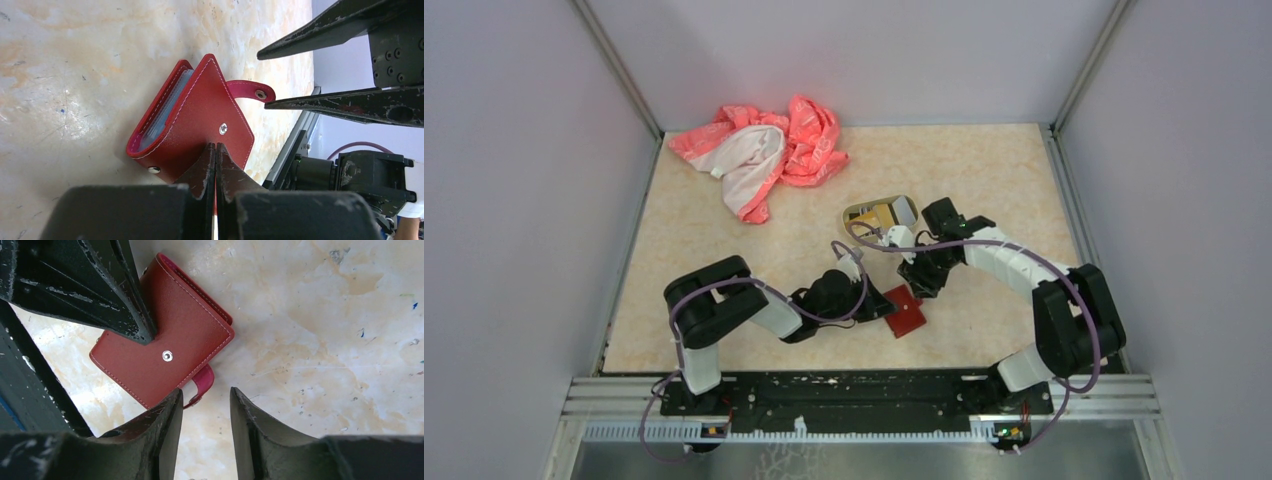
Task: Put the credit cards into the card holder
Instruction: Close the card holder at the center of the board.
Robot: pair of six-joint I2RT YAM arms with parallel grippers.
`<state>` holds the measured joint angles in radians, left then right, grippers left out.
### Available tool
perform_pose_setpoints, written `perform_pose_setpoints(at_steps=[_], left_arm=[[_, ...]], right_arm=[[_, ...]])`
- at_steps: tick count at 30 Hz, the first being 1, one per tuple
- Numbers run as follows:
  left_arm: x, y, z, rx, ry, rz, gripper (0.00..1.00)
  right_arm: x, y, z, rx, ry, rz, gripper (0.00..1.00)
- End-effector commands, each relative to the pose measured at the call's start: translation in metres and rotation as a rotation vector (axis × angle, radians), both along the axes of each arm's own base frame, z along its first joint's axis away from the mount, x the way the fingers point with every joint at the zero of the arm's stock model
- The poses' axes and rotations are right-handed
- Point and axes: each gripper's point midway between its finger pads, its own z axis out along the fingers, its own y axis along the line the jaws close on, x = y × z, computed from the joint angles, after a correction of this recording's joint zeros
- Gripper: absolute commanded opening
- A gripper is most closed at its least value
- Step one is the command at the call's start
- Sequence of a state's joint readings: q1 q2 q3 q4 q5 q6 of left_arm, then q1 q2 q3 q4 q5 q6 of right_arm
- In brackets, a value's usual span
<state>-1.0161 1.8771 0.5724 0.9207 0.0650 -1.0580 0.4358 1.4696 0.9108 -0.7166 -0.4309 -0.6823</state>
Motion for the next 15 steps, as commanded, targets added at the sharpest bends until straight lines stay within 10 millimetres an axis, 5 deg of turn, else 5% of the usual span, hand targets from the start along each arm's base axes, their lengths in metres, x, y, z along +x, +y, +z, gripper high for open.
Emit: perform_pose_setpoints(at_steps=[1, 5, 8, 15], left_arm=[[0.004, 0.006, -0.015, 0.065, -0.002, 0.038, 0.00], [0.003, 0.006, -0.013, 0.065, -0.011, 0.033, 0.00], [0.003, 0.006, -0.008, 0.056, -0.024, 0.028, 0.00], [0.006, 0.002, 0.001, 0.034, -0.076, 0.010, 0.02]], right_arm=[[-0.001, -0.001, 0.000, -0.006, 0.030, -0.036, 0.36], [0.000, -0.002, 0.001, -0.016, 0.035, -0.038, 0.22], [0.003, -0.003, 0.002, -0.028, 0.034, -0.047, 0.00], [0.028, 0.008, 0.011, -0.014, -0.003, -0.047, 0.00]])
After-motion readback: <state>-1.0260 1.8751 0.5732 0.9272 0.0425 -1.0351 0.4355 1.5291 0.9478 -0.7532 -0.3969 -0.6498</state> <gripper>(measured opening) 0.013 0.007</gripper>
